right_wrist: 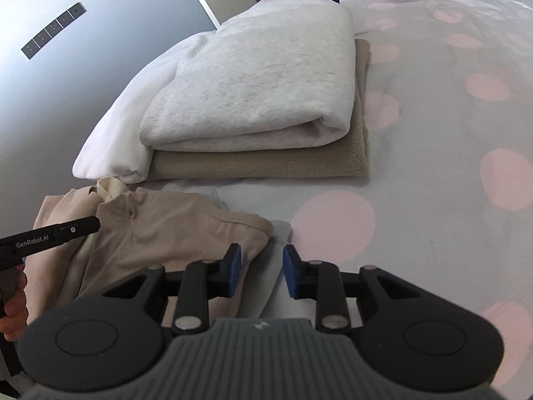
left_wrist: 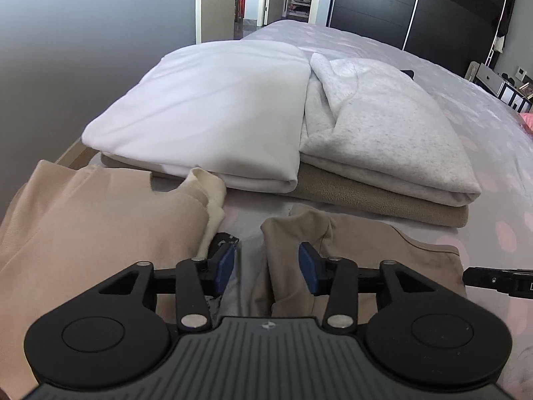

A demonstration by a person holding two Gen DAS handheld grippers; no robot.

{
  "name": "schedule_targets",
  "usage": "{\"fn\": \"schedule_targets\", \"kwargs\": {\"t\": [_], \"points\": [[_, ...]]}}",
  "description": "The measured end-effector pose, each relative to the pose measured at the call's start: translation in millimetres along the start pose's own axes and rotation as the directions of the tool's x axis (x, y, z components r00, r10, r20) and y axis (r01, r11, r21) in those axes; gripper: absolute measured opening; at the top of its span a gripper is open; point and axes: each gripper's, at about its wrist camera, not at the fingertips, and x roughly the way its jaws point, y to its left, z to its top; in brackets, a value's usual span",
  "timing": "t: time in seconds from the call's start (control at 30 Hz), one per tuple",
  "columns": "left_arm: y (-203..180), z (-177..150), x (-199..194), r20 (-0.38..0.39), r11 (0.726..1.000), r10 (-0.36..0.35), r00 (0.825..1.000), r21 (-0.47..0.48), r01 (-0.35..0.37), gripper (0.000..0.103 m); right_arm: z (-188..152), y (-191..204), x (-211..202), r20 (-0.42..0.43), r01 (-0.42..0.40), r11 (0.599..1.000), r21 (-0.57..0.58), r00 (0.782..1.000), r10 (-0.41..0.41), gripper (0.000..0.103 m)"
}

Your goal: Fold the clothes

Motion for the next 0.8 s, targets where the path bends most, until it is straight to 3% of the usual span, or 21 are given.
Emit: {"fn": "schedule_targets", "kwargs": {"t": [0.2, 0.4, 0.53, 0.67, 0.8], "points": [[11, -35, -40, -0.044, 1.0, 0.003, 0.999, 0.016, -0.003, 0.044, -39, 5, -33, -0.024, -0.106, 0.994, 0.009, 0.994, 0.107, 0.031], [17, -83, -58, -0.126, 1.0, 0.001, 0.992, 0.019, 0.002, 0.046, -86, 15, -46, -0.101, -0.201, 0.978, 0.05, 0.974, 0.205, 0.031], [31, -106, -61, -0.151, 0.997, -0.017, 0.988, -0.081, 0.005, 0.046, -115, 17, -47, -0.153, -0.236, 0.966, 0.109, 0.956, 0.251, 0.032], [45, -120, -55, -0.159, 0.974, -0.078, 0.984, -0.223, 0.041, 0.046, -136, 19, -44, -0.193, -0.252, 0.956, 0.152, 0.941, 0.279, 0.032], [45, -124, -39, -0.188, 0.965, -0.055, 0.981, -0.261, 0.004, 0.045, -144, 22, -38, -0.225, -0.246, 0.955, 0.168, 0.933, 0.28, 0.032]]}}
